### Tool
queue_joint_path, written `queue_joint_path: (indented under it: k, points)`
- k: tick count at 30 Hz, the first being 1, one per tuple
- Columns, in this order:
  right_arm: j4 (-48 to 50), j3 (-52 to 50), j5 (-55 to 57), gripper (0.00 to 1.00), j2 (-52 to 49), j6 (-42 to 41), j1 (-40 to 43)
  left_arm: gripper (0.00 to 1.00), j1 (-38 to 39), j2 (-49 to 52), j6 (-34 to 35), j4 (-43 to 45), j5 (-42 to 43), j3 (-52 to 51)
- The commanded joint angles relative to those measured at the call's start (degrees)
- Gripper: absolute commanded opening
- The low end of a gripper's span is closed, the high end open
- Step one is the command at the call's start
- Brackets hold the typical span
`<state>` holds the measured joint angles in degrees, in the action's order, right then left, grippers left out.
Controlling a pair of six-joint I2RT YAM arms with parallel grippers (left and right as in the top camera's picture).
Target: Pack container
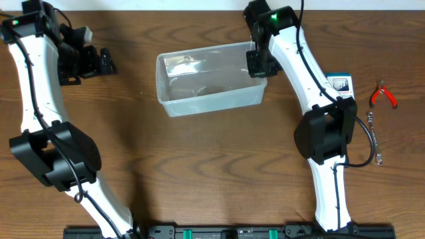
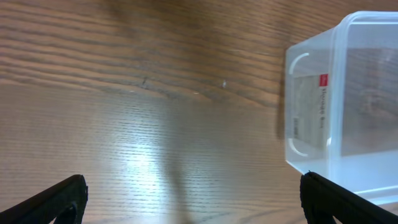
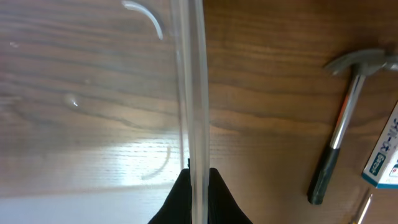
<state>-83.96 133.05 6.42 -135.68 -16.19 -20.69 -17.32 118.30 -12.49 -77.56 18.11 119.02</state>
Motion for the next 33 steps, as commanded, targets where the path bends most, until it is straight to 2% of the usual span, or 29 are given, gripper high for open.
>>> queue_joint_path:
  k: [1, 9, 20, 33]
  points:
    - [-0.2, -0.8, 1.9, 0.01, 1.7, -1.0, 0.0, 0.98, 0.9, 0.4, -1.0, -0.2, 1.0, 0.3]
    - [-3.0, -0.9, 2.6, 0.01, 2.0, -1.0, 0.0, 0.98, 1.5, 0.4, -1.0, -0.1, 0.9, 0.3]
    - [-5.6, -1.2, 2.8, 0.01, 2.0, -5.5, 0.0, 0.98, 1.6, 0.4, -0.8, -0.5, 1.0, 0.3]
    - [-7.6, -1.2, 3.3, 0.01, 2.0, -5.5, 0.4, 0.98, 2.7, 0.4, -0.8, -0.9, 1.0, 0.3]
